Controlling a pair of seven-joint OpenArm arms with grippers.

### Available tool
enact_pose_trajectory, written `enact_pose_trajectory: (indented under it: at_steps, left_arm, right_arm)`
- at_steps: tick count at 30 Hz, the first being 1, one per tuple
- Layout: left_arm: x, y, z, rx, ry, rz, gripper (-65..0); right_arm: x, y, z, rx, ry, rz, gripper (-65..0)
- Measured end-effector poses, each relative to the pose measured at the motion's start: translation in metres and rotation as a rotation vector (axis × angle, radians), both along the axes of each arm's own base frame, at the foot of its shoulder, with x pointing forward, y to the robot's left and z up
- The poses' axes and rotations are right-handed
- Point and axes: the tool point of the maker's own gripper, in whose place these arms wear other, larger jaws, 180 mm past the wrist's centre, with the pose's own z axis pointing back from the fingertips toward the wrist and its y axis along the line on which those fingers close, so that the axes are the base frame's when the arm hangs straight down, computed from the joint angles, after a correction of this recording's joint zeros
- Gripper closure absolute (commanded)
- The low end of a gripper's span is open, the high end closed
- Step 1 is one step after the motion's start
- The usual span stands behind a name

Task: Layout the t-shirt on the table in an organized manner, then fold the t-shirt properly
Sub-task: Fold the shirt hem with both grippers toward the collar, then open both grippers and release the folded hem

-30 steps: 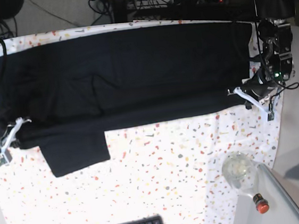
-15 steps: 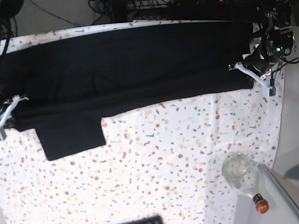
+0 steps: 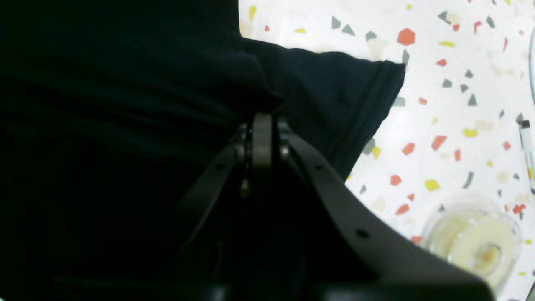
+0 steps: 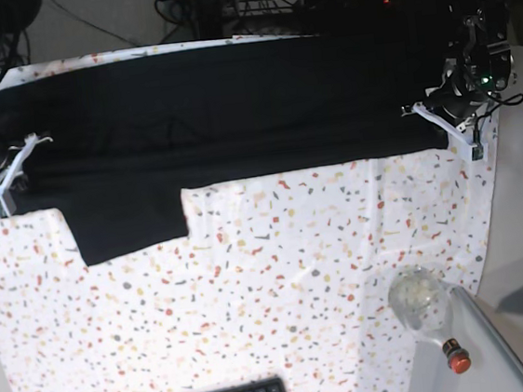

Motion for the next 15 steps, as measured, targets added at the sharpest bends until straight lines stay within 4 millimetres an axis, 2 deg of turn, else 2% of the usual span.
enact_pose_trajectory:
  at_steps: [6,15]
  left_arm:
    - [0.0003,0.0003,0.0003,0.001,-0.001,0.000,0.0]
    - [0.0002,0.0002,0.0001,0.000,0.000,0.000,0.0]
  right_arm:
    - [-0.0119,0.0076,-0.0111,0.040,0.038,-0.054,0.0]
    - [-0.0112,0.0091,-0.0113,0.042,0.040,-0.058,0.0]
